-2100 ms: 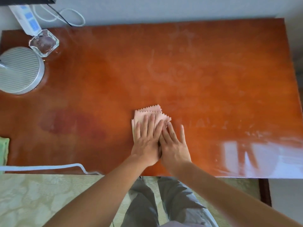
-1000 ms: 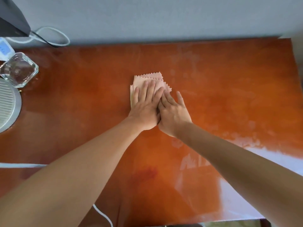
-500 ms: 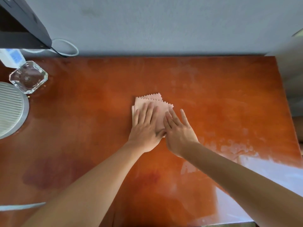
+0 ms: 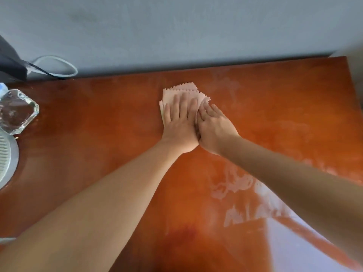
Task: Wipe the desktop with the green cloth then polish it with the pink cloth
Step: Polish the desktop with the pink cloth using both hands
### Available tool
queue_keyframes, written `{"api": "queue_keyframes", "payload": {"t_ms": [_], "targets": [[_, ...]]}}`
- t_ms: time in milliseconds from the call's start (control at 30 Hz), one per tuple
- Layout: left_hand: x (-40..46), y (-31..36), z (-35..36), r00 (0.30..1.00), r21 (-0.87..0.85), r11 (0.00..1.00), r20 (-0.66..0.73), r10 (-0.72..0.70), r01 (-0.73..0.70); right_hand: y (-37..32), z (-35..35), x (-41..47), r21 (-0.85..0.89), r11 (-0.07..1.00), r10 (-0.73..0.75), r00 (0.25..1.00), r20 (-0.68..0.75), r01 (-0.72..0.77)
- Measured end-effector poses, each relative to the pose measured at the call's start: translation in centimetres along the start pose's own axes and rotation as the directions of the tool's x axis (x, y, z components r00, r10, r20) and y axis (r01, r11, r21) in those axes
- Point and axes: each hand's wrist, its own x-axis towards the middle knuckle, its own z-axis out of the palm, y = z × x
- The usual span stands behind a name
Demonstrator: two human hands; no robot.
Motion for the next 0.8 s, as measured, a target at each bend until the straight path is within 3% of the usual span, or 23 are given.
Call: {"api": "queue_keyframes", "payload": {"t_ms": [233, 500, 800], "targets": [[7.9, -0.9, -3.4, 1.000, -0.002, 1.000, -0.008, 0.020, -0.020, 3.3, -3.0, 6.2, -0.069, 0.997, 0.042, 0.999, -0.006, -0.042], [8.0, -0.6, -3.6, 1.000, 0.000, 1.000, -0.013, -0.003, 0.003, 3.9, -2.9, 6.5, -0.092, 0.996, 0.013, 0.999, -0.033, -0.016], [-3.2, -2.1, 1.2, 0.994, -0.034, 0.995, -0.064, -0.094, 0.092, -1.8, -1.3, 0.4, -0.238, 0.921, -0.308, 0.950, 0.045, 0.310]]}}
